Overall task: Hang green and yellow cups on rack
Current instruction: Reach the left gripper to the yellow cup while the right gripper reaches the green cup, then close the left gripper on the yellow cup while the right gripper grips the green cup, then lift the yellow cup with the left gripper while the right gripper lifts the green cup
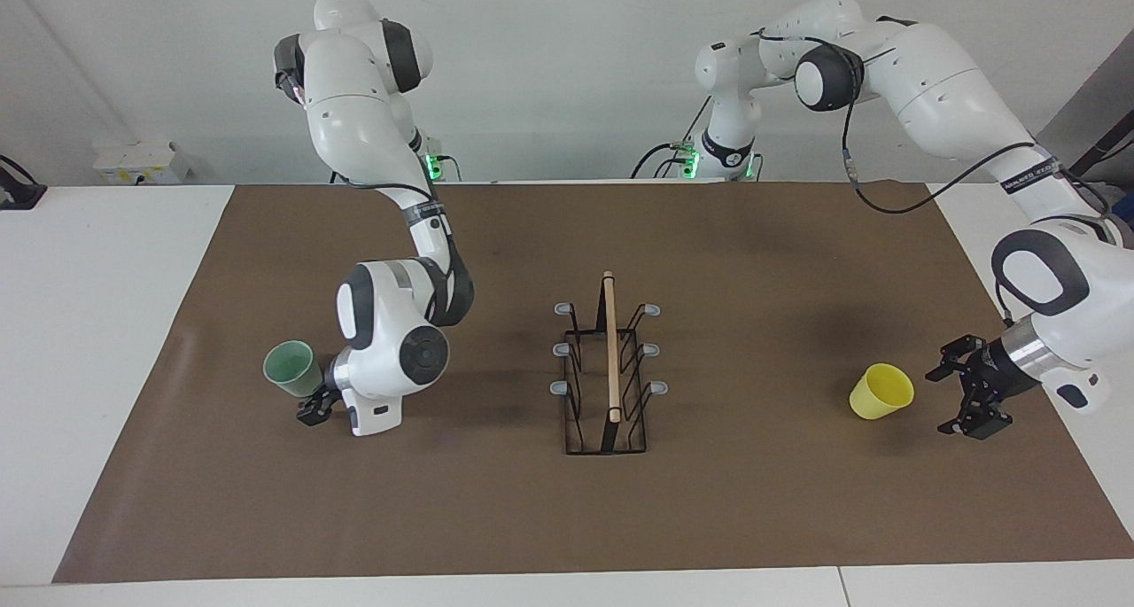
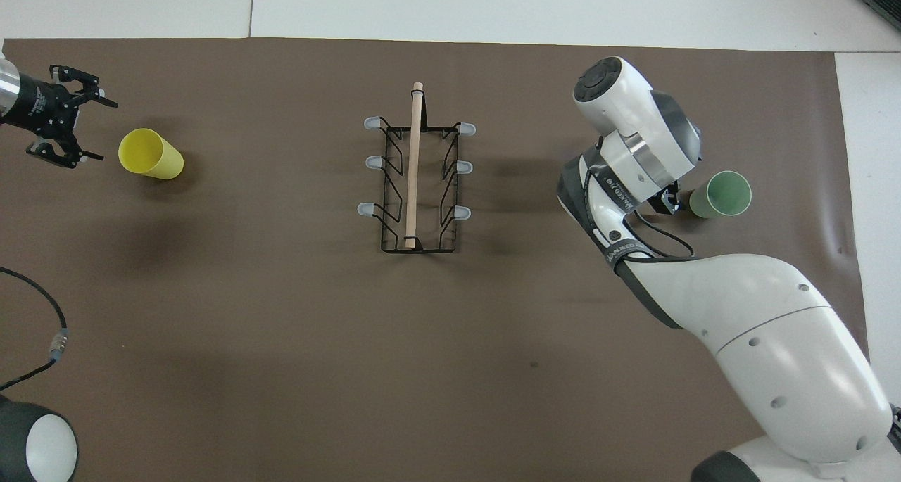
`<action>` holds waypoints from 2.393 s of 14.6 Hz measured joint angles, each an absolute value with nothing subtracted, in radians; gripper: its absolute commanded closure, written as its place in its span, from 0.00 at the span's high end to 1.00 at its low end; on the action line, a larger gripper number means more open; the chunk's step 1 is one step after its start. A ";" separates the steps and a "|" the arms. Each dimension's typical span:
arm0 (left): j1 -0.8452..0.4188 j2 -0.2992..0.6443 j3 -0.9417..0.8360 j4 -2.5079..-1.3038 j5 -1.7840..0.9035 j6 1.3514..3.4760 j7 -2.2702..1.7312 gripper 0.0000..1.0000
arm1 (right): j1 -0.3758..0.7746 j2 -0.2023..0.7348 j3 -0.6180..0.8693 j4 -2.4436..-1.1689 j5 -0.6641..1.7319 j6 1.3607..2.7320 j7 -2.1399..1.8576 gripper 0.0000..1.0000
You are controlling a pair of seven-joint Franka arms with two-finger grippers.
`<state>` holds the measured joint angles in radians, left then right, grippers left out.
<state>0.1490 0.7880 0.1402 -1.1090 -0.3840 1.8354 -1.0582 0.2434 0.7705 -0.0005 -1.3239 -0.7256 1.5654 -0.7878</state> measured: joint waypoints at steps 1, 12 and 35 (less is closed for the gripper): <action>0.155 0.792 0.140 -1.136 -0.419 1.860 -1.120 1.00 | 0.259 0.772 0.000 -1.355 -0.782 1.565 -0.798 1.00; 0.190 0.645 0.139 -1.545 -0.851 1.933 -1.142 1.00 | 0.317 0.794 -0.003 -1.511 -1.073 1.561 -0.830 1.00; 0.120 0.444 0.130 -1.663 -0.879 2.063 -0.901 0.00 | 0.293 0.742 -0.010 -1.602 -1.191 1.541 -0.577 0.00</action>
